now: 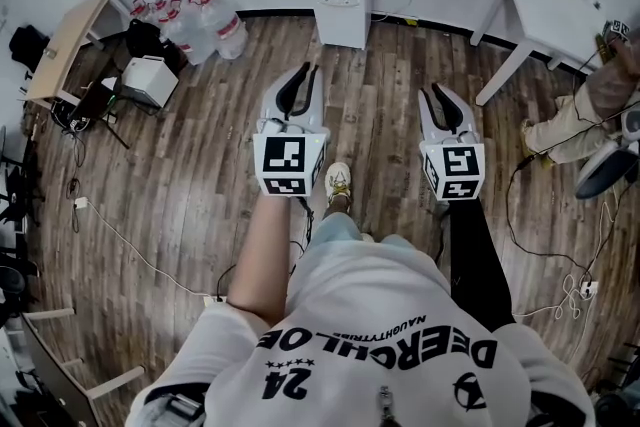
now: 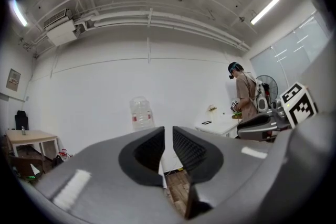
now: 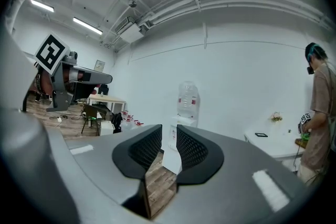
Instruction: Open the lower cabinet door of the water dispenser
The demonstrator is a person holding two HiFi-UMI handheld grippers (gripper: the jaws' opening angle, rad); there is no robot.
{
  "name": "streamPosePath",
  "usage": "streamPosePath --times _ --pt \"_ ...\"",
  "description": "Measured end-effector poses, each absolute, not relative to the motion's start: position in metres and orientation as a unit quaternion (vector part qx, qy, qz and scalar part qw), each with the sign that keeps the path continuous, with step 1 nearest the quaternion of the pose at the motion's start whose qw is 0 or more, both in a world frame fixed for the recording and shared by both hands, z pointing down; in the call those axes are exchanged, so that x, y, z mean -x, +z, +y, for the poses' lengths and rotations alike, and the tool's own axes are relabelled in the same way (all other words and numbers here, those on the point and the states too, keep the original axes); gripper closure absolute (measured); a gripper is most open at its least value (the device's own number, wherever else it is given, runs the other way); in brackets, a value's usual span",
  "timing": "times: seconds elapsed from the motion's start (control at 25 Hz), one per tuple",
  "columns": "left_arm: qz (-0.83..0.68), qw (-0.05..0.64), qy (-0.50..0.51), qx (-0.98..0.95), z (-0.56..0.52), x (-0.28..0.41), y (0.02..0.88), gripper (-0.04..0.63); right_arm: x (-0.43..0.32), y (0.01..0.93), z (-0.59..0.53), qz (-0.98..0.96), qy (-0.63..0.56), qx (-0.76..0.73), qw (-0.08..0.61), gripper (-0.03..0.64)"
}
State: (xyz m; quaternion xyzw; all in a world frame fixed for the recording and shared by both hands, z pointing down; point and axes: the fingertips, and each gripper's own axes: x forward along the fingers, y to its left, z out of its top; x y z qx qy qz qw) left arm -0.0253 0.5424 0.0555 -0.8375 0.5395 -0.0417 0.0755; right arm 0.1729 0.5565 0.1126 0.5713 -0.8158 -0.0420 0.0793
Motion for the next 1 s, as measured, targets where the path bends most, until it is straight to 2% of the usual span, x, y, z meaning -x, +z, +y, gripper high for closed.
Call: streamPosePath --times 1.0 --pt "0.521 0.060 -0.023 0.851 0.404 0.022 0.053 0.537 -0.176 0.111 0.433 -0.803 -0.038 -0.587 0.096 0.549"
